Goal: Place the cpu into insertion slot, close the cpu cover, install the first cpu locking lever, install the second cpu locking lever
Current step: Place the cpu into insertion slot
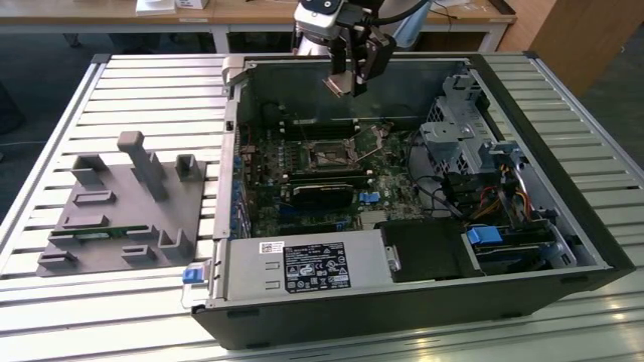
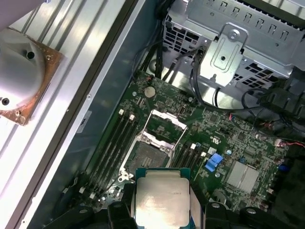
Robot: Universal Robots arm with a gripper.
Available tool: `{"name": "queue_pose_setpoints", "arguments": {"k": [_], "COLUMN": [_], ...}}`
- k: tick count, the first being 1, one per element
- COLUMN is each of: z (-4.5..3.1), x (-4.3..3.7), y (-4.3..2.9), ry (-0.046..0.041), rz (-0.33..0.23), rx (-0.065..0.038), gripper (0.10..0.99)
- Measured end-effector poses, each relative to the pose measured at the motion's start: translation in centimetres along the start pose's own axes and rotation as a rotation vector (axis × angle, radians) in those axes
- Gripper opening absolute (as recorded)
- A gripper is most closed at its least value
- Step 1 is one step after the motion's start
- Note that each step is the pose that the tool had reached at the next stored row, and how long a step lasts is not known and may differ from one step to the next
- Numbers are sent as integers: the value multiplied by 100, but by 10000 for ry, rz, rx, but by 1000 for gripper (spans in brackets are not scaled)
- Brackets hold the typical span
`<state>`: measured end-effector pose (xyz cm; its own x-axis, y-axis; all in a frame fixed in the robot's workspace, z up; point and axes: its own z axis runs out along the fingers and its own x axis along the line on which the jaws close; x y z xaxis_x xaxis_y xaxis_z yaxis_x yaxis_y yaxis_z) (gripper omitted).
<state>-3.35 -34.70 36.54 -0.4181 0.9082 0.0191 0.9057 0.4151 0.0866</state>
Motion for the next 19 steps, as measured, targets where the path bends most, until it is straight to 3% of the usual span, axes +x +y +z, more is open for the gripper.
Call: {"name": "queue_pose_setpoints", "arguments": {"k": [13, 19], "z": [0, 2], "x": [0, 0], "y": [0, 0], "ry": [-59, -143], "rz": [666, 1604], "rx": [-13, -29], "gripper": [541, 541]}}
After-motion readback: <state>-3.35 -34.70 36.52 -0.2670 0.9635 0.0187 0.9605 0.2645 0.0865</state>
